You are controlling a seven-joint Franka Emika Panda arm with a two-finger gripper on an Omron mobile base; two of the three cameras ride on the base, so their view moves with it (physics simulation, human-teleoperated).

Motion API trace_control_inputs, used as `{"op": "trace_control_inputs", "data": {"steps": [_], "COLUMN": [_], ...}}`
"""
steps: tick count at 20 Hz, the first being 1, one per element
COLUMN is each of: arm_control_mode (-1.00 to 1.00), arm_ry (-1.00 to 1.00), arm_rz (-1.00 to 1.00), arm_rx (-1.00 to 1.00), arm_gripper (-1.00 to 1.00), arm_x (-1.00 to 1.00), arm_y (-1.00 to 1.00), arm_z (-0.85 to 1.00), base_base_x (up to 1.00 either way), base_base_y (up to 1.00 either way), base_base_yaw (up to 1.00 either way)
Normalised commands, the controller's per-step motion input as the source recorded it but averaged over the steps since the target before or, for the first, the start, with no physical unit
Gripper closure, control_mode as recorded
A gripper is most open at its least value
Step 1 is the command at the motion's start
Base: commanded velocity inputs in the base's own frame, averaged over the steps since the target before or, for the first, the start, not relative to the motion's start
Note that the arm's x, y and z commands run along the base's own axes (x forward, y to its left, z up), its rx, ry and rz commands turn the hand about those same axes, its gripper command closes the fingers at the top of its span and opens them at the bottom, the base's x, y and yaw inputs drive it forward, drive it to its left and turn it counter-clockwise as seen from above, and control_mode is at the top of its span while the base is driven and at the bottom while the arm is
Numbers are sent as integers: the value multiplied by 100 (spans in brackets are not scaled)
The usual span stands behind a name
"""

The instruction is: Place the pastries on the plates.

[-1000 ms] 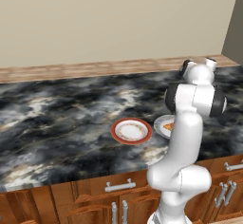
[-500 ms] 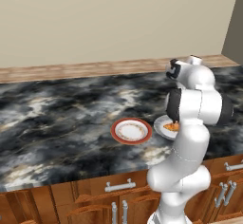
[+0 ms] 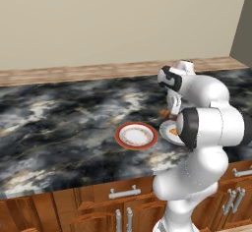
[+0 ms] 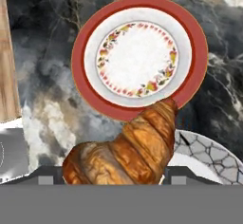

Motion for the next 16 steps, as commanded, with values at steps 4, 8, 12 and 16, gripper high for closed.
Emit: {"op": "trace_control_inputs", "data": {"steps": [4, 8, 12, 16], "arm_control_mode": [-100, -100, -100, -100], "arm_ry": [4, 8, 3, 0], "arm_rz": [15, 14, 11, 9], "arm_rx": [0, 0, 0, 0], "arm_gripper": [100, 100, 100, 100], "arm_x": [-10, -1, 0, 0], "arm_y": [73, 66, 48, 27], "arm_z": [18, 6, -1, -18], "base_base_x": [0, 0, 0, 0], "base_base_y": [0, 0, 0, 0], "base_base_yaw": [0, 0, 0, 0]}}
